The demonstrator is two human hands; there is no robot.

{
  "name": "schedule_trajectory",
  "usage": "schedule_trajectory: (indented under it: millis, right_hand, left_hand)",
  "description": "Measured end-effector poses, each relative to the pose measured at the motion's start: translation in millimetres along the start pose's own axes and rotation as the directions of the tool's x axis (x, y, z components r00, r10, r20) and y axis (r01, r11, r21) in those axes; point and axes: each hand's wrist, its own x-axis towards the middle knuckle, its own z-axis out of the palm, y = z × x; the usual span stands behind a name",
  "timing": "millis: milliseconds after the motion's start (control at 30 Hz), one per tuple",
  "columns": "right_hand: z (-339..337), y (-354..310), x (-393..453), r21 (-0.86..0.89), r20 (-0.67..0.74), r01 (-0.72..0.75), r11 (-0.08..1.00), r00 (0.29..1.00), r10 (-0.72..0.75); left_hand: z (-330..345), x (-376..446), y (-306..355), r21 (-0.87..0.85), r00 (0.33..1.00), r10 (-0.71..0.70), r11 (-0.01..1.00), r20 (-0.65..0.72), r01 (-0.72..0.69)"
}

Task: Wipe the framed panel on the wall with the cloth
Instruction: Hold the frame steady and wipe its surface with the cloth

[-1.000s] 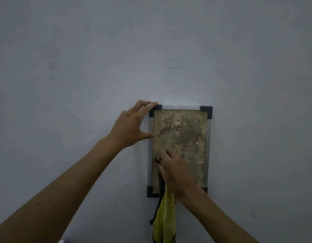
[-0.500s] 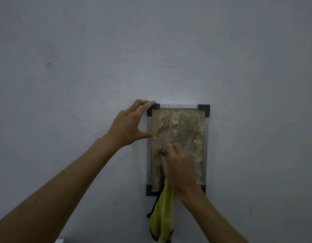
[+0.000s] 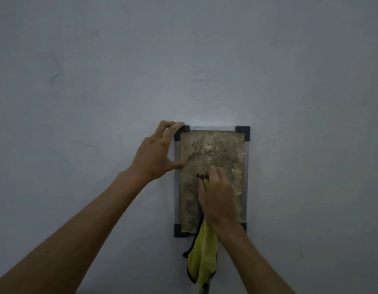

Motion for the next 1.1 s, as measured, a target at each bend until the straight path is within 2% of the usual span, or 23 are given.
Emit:
schedule_trajectory:
  millis: [267, 367, 467, 533, 600, 767, 933, 1033, 1100]
  right_hand:
    - [-4, -23, 55, 0.020, -0.089, 0.080, 0.997, 0.993, -0.078]
    - [3, -12, 23, -0.010, -0.038, 0.112, 0.994, 0.993, -0.112]
    - [11, 6, -20, -0.094, 0.104, 0.138, 0.986, 0.986, -0.128]
    - [11, 10, -30, -0.089, 0.162, 0.152, 0.984, 0.977, -0.136]
    - [7, 6, -20, -0.072, 0.158, 0.147, 0.987, 0.978, -0.134]
    - [-1, -21, 36, -0.017, 0.011, 0.122, 0.992, 0.993, -0.122]
    - [1, -10, 21, -0.119, 0.186, 0.266, 0.957, 0.952, -0.242]
    - [-8, 13, 6, -0.138, 0.136, 0.189, 0.972, 0.976, -0.170]
    - [-10, 23, -6, -0.205, 0.136, 0.218, 0.954, 0.972, -0.193]
  left_hand:
    - [-1, 2, -4, -0.019, 1.000, 0.005, 1.000, -0.019, -0.005]
    - [-1, 2, -3, -0.025, 1.000, 0.009, 1.000, -0.010, -0.009]
    - [-1, 2, -1, -0.019, 1.000, 0.000, 1.000, -0.007, 0.000]
    - [-2, 2, -1, -0.019, 1.000, -0.001, 1.000, -0.008, 0.001]
    - [-2, 2, -1, -0.014, 1.000, -0.003, 1.000, -0.011, 0.003]
    - [1, 2, -3, -0.035, 1.000, 0.001, 0.999, -0.026, -0.001]
    - [-1, 2, -3, -0.030, 1.000, 0.006, 1.000, -0.023, -0.007]
    - [-1, 2, -1, -0.020, 1.000, -0.004, 1.000, -0.010, 0.004]
    - [-2, 1, 1, -0.029, 1.000, -0.015, 0.999, -0.008, 0.014]
